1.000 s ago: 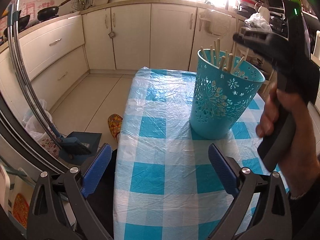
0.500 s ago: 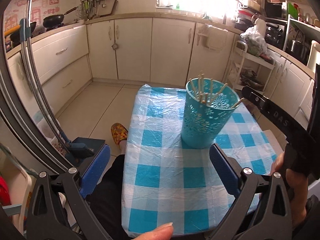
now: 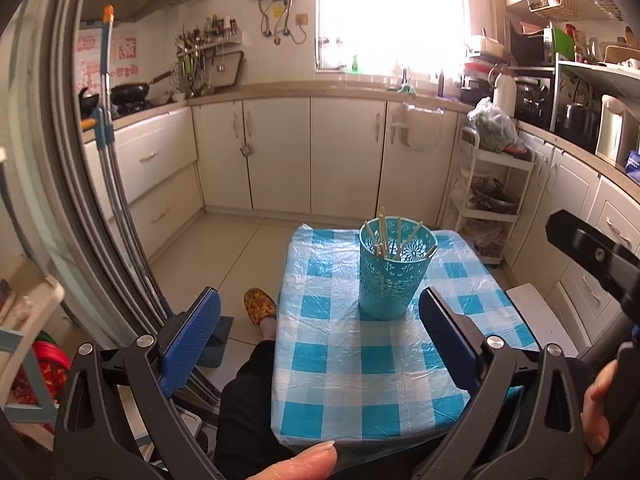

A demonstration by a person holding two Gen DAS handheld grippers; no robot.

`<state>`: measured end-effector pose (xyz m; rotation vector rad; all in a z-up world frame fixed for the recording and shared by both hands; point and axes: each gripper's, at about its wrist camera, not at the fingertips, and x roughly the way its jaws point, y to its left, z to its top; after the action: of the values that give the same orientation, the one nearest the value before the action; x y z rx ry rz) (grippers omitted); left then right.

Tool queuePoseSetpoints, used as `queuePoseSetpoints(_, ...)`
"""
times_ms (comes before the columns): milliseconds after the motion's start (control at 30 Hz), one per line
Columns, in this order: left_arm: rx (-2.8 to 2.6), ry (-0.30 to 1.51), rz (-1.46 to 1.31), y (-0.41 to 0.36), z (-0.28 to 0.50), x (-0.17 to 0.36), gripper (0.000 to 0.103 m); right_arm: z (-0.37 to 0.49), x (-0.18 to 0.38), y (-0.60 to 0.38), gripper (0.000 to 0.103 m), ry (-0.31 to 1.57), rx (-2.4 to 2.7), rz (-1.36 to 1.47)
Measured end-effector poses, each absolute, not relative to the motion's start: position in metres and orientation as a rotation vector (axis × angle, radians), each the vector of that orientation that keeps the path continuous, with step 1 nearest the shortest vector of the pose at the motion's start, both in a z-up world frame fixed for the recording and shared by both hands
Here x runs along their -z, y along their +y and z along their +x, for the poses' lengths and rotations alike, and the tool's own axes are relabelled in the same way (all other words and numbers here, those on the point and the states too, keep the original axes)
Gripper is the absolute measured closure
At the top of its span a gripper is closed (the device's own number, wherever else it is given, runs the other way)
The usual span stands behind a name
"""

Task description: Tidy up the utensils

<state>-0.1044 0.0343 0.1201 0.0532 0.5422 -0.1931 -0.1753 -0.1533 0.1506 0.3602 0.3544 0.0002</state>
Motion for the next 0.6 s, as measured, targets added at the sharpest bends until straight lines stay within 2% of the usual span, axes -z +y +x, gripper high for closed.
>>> queuePoseSetpoints(600, 0.229, 0.498, 0.077, 0.064, -0.206, -0.156, 0.008, -0.296, -0.178, -0.112, 0.007, 0.273, 0.028, 0.313)
